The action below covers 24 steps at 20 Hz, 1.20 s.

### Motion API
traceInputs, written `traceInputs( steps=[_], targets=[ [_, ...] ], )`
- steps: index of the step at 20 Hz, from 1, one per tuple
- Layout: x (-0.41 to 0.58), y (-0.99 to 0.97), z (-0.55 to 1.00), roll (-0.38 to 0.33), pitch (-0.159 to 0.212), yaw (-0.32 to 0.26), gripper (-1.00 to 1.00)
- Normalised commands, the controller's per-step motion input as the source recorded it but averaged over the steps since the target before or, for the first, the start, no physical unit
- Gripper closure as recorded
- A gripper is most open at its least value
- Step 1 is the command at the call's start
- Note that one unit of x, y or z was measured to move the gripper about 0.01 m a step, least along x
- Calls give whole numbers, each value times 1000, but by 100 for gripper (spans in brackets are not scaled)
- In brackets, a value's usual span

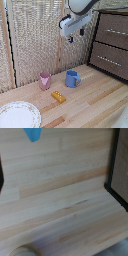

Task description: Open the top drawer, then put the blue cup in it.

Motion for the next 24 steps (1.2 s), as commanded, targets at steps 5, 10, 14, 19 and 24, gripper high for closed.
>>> traceInputs(
  steps=[5, 10, 14, 19, 24],
  targets=[
    [237, -300, -79, -375, -79, 36, -100],
    [360, -316, -46, -374, -62, 4, -100],
    [254, -306, -56, -375, -53, 24, -100],
    [77, -303, -60, -375, -2, 40, -100],
    [-4, -309, -78, -375, 0, 62, -100]
  ],
)
